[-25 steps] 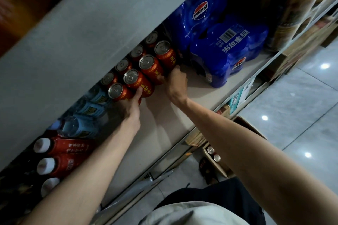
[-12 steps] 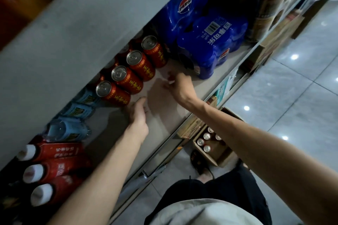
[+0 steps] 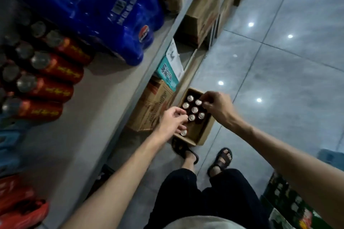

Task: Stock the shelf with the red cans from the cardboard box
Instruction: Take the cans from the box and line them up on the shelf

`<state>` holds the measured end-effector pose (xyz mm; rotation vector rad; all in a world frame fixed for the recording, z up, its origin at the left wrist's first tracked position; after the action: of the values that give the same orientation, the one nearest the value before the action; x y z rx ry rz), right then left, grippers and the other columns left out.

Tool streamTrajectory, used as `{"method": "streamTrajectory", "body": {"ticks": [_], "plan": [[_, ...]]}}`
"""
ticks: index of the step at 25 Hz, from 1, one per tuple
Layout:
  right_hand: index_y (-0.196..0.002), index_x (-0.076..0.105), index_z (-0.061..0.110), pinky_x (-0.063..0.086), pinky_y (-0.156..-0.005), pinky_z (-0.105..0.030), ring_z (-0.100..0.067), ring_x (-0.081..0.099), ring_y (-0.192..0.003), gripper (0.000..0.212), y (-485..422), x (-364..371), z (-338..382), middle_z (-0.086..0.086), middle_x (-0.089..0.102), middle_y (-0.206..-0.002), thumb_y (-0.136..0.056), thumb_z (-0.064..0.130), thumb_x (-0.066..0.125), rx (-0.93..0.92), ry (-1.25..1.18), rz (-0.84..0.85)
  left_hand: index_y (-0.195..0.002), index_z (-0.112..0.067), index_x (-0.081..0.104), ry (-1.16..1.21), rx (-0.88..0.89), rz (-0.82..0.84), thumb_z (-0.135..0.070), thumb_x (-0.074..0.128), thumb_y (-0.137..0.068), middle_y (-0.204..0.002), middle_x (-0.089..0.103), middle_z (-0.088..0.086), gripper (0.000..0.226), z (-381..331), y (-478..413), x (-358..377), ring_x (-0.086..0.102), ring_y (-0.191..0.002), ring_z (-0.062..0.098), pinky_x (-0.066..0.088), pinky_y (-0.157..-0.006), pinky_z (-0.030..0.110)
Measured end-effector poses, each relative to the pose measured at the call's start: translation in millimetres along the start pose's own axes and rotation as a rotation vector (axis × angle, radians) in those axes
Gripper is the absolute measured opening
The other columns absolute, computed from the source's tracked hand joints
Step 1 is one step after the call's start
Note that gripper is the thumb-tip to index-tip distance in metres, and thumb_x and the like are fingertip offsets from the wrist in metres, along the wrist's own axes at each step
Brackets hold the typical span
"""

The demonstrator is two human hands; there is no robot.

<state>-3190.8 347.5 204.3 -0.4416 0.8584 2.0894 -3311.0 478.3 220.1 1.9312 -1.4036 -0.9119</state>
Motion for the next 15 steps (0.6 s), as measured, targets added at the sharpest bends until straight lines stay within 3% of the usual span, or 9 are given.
{"method": "streamTrajectory", "body": {"ticks": [3, 6, 10, 12, 15], "plan": [[-0.095, 0.072, 0.013, 0.056, -0.074, -0.041, -0.025, 0.068, -0.079, 0.016, -4, 19, -88, -0.006, 0.071, -0.087, -0.081, 0.008, 0.065, 0.079, 0.093, 0.101, -0.102, -0.011, 0.056, 0.042, -0.235, 0.022, -0.011, 0.052, -0.097, -0.092, 0.063, 0.01, 0.006, 73, -53, 42, 0.061, -0.063, 0.017, 0.046, -0.054, 0.023], [-0.099, 0.07, 0.013, 0.055, -0.077, -0.042, -0.03, 0.067, -0.088, 0.024, -16, 76, -163, -0.009, 0.072, -0.095, -0.077, 0.009, 0.062, 0.091, 0.263, 0.329, -0.107, -0.012, 0.054, 0.13, -0.407, -0.057, -0.016, 0.05, -0.099, -0.087, 0.062, 0.004, 0.01, 159, -110, 57, 0.062, -0.068, 0.019, 0.05, -0.059, 0.026], [-0.102, 0.067, 0.014, 0.054, -0.077, -0.039, -0.032, 0.065, -0.092, 0.03, -65, 194, -280, -0.008, 0.072, -0.097, -0.073, 0.016, 0.063, 0.056, 0.394, 0.49, -0.107, -0.009, 0.055, 0.145, -0.488, -0.183, -0.012, 0.048, -0.1, -0.102, 0.059, 0.011, 0.011, 284, -223, 72, 0.062, -0.071, 0.02, 0.05, -0.065, 0.03], [-0.097, 0.066, 0.013, 0.052, -0.072, -0.033, -0.032, 0.065, -0.092, 0.025, -97, 258, -327, -0.009, 0.071, -0.096, -0.072, 0.015, 0.064, 0.041, 0.385, 0.514, -0.123, -0.004, 0.053, 0.156, -0.517, -0.261, -0.012, 0.048, -0.099, -0.113, 0.056, 0.016, 0.025, 345, -281, 73, 0.066, -0.085, 0.03, 0.05, -0.071, 0.035], [-0.102, 0.06, 0.013, 0.049, -0.073, -0.031, -0.033, 0.063, -0.097, 0.027, -134, 360, -375, -0.01, 0.063, -0.104, -0.075, 0.012, 0.064, -0.06, 0.384, 0.533, -0.145, -0.002, 0.034, 0.174, -0.598, -0.364, -0.018, 0.049, -0.101, -0.134, 0.051, 0.023, 0.049, 423, -351, 74, 0.061, -0.113, 0.041, 0.051, -0.086, 0.04]]}}
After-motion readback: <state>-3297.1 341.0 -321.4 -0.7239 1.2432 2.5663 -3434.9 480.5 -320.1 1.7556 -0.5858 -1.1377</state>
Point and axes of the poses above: each hand's wrist, its own y-axis away from the middle knuckle, its own x-axis out of the palm, z = x × y, the point moved 7 cm from there along -y, towards the middle knuckle
